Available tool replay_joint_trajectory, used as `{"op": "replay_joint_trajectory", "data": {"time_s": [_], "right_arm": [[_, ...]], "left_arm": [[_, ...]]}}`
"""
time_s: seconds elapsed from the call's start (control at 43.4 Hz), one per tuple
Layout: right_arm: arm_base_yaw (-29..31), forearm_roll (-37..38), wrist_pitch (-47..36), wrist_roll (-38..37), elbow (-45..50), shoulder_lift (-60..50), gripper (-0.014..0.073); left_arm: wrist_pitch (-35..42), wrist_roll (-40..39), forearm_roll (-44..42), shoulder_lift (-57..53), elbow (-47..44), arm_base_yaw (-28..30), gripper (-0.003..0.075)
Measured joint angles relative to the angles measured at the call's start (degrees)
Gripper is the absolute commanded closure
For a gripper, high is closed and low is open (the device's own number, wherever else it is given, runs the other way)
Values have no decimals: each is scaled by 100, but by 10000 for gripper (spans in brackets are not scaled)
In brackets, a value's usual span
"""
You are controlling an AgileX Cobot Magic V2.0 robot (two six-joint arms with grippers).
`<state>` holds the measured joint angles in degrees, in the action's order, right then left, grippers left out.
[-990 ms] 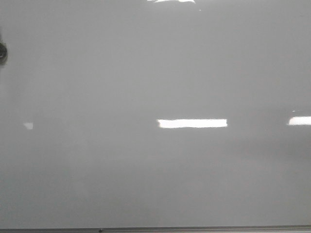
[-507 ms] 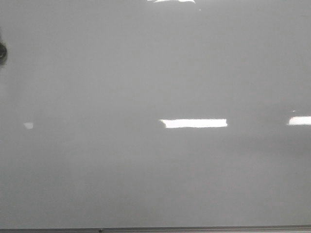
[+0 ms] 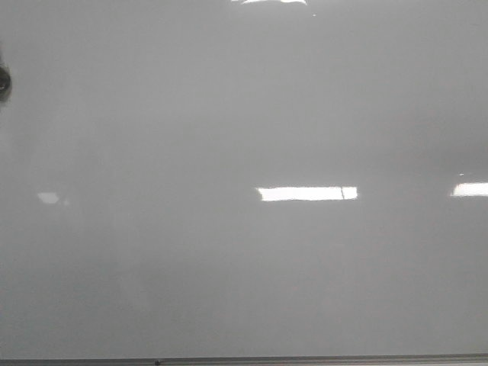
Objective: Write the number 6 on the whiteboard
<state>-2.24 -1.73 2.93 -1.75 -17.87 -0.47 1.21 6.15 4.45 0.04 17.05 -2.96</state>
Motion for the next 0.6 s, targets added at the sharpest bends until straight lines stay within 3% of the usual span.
{"op": "replay_joint_trajectory", "data": {"time_s": [0.299,0.599], "right_arm": [[0,0,859,0,-1323,940,661],[0,0,1737,0,-1639,2184,661]], "left_arm": [[-1160,0,-10,1065,1541,0,741],[-2194,0,-10,2185,1832,0,741]]}}
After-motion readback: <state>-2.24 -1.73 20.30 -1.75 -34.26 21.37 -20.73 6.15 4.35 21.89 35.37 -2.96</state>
